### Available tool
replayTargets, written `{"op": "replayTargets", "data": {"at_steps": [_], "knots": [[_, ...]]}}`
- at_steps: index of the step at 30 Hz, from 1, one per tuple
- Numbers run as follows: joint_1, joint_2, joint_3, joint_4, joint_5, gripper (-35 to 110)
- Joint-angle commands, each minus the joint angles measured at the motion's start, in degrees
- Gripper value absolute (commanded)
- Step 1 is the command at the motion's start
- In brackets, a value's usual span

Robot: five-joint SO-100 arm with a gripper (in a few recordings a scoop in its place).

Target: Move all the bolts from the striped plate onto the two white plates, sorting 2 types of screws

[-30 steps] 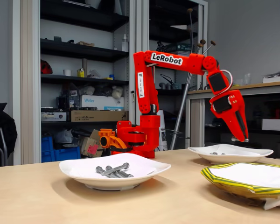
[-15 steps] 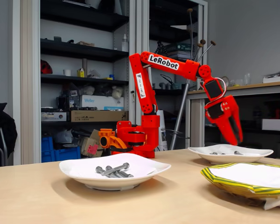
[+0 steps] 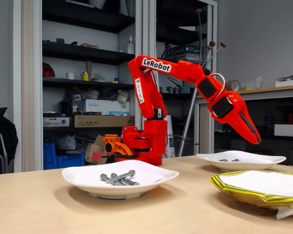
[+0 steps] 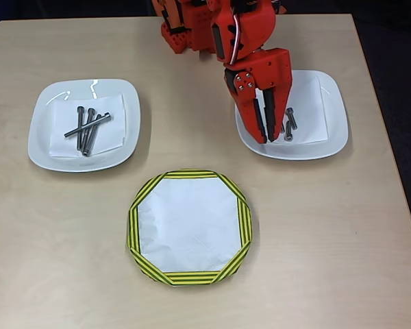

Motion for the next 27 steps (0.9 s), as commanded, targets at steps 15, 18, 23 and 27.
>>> {"op": "replayTargets", "data": {"at_steps": [15, 18, 23, 27], "knots": [[14.5, 27.6, 25.0, -19.6, -25.0, 0], [16.1, 32.2, 30.8, -22.9, -27.9, 0], [17.8, 41.3, 40.3, -23.1, -26.6, 0], [19.8, 50.0, 44.0, -17.1, -24.2, 0]]}}
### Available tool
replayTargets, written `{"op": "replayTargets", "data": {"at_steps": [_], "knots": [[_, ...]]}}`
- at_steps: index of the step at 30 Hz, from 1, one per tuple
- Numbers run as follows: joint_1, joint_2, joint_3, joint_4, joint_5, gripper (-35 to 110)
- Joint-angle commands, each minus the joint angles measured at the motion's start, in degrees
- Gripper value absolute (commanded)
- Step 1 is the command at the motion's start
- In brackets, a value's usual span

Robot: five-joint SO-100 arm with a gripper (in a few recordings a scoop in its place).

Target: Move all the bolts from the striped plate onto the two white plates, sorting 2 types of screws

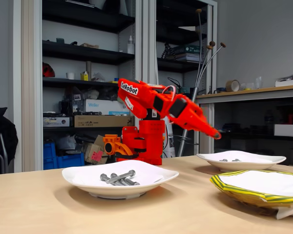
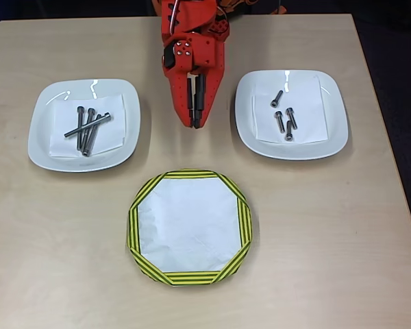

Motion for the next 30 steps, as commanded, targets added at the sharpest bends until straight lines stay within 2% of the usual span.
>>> {"op": "replayTargets", "data": {"at_steps": [1, 8, 16, 19, 30], "knots": [[0.9, 8.6, 2.8, 4.8, 2.1, 0], [0.4, 19.0, 4.4, 24.5, 12.3, 0], [-1.0, 27.2, 4.4, 53.2, 22.5, 0], [-1.2, 29.9, 4.4, 60.9, 25.2, 0], [-0.1, 30.8, 4.4, 63.3, 18.5, 2]]}}
